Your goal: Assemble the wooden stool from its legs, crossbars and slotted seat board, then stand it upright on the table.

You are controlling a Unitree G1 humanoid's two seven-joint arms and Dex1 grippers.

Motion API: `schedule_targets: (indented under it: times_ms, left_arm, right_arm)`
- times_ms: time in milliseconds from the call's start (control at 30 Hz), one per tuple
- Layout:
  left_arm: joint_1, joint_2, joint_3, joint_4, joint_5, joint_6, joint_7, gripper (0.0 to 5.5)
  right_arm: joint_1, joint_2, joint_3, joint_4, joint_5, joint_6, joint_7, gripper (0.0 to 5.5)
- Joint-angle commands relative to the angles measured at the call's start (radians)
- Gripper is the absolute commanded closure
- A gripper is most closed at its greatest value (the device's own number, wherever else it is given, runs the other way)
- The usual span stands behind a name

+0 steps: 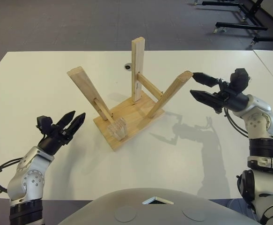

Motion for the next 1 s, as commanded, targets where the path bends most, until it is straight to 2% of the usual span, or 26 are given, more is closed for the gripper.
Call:
schedule_targets:
  times_ms: [33, 100, 200, 367, 467, 533, 633, 700, 833, 933, 1000]
  left_arm:
    - [0.001, 0.014, 0.015, 0.033, 0.034, -0.027, 0.011, 2.05]
    - [0.003, 0.007, 0.012, 0.031, 0.035, -0.032, 0.012, 2.05]
    - [0.005, -0.003, -0.007, 0.034, 0.044, -0.038, 0.009, 2.05]
    - [-0.03, 0.008, -0.026, 0.051, 0.045, -0.025, -0.008, 2.05]
    - [-0.046, 0.013, -0.039, 0.06, 0.048, -0.018, -0.013, 2.05]
    - [-0.068, 0.021, -0.064, 0.071, 0.062, -0.007, -0.016, 2.05]
    - [-0.093, 0.045, -0.08, 0.079, 0.066, 0.018, -0.028, 2.05]
    - [-0.084, 0.066, -0.062, 0.089, 0.068, 0.02, -0.039, 2.05]
    - [-0.079, 0.117, 0.06, 0.131, 0.038, -0.006, -0.045, 2.05]
    - [-0.077, 0.149, 0.106, 0.139, 0.033, -0.004, -0.063, 2.05]
    - [-0.092, 0.157, 0.114, 0.141, 0.027, 0.005, -0.063, 2.05]
  right_arm:
    - [-0.024, 0.016, 0.013, -0.052, -0.002, 0.004, -0.03, 0.13]
    - [-0.051, 0.014, 0.001, 0.01, -0.036, -0.043, -0.045, 0.13]
    - [-0.098, -0.014, 0.021, 0.153, -0.173, -0.219, -0.058, 0.13]
    - [-0.167, -0.045, -0.017, 0.273, -0.198, -0.278, -0.043, 0.13]
    - [-0.226, 0.034, 0.012, 0.371, -0.267, -0.399, -0.11, 0.13]
    - [-0.223, 0.122, 0.061, 0.387, -0.274, -0.428, -0.079, 0.13]
    - [-0.144, 0.192, 0.138, 0.286, -0.252, -0.389, -0.018, 0.13]
    - [-0.049, 0.184, 0.175, 0.135, -0.208, -0.288, 0.003, 0.13]
    - [0.187, 0.063, 0.191, -0.204, -0.089, -0.036, 0.024, 0.13]
    - [0.221, 0.022, 0.139, -0.214, -0.099, -0.029, -0.013, 0.13]
    - [0.255, -0.036, 0.152, -0.211, -0.123, -0.025, 0.022, 0.13]
